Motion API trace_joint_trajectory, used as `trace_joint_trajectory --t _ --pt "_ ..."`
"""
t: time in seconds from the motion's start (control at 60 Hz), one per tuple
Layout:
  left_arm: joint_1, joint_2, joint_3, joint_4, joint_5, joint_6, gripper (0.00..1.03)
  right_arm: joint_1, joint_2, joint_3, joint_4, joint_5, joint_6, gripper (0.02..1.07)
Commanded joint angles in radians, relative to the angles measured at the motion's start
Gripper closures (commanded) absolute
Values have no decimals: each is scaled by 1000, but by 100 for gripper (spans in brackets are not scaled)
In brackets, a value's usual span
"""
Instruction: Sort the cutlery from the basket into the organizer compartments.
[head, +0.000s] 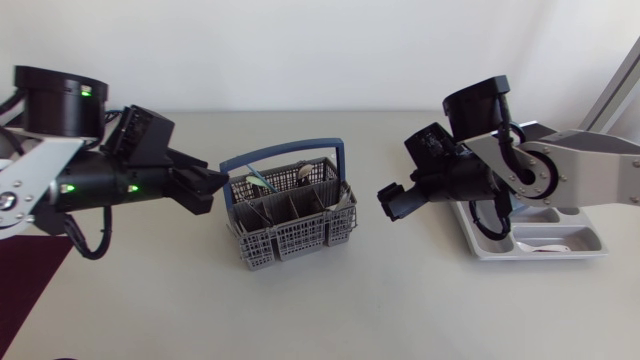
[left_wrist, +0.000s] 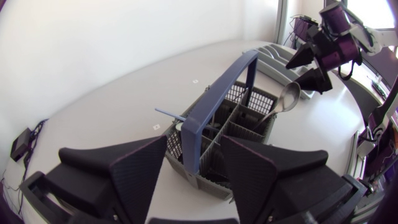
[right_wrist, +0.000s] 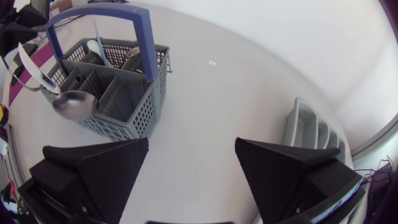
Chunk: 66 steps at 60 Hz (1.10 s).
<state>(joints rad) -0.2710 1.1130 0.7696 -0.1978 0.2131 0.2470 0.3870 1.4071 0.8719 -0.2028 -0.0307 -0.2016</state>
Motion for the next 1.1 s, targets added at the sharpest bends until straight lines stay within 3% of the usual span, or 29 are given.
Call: trace_joint_trajectory --t 0.0,0.05,0.133,0.2,0.317,0.417,0.467,0.617,1.083 --pt "26 -79 -27 -34 12 29 28 16 43 32 13 -6 25 11" --pt "58 -97 -13 -92 35 43 32 18 56 39 13 -14 25 12" --pt "171 -93 -15 -132 111 49 49 18 73 45 13 -23 25 20" --pt "225 -58 -38 -135 140 86 60 18 87 50 13 -41 27 32" --pt "250 31 -53 -130 160 120 80 12 116 65 17 -80 36 59" --pt "245 107 -49 -111 169 121 90 4 147 87 19 -140 54 83" --pt "236 150 -41 -104 180 120 93 4 156 95 20 -152 64 88" --pt "185 251 -35 -48 181 113 100 12 196 118 22 -166 74 96" --pt "50 433 83 54 181 35 100 13 228 113 32 -252 90 99"
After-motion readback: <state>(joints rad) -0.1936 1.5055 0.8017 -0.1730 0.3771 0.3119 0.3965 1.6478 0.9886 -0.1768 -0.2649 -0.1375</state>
